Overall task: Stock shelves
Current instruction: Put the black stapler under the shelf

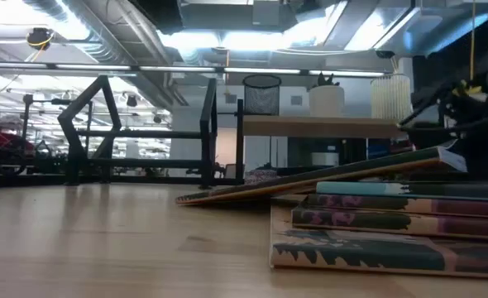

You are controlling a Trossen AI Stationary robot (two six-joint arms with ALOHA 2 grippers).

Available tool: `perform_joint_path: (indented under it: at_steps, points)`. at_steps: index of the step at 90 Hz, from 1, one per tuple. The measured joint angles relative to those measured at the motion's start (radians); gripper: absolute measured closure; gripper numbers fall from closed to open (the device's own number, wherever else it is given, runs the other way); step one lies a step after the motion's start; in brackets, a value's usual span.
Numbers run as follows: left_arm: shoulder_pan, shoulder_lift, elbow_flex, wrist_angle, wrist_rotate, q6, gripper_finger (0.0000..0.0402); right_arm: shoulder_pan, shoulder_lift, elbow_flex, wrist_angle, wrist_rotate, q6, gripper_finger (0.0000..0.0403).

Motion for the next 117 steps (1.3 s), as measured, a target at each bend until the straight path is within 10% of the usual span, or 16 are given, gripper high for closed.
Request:
perform_joint_path:
  at_steps: [32,74,117]
  points:
    - [0.000,0.001,0.000,0.027,0.000,0.001,0.0174,0.002,-0.001,-0.031,0.124,0.007,-0.119,0.0177]
    - [0.000,0.001,0.000,0.027,0.000,-0.017,0.0174,0.061,-0.133,-0.029,0.028,-0.182,-0.267,0.0168]
    - [0.001,0.001,0.000,0.054,0.000,-0.011,0.0174,-0.011,-0.142,0.130,-0.298,-0.479,-0.301,0.0353]
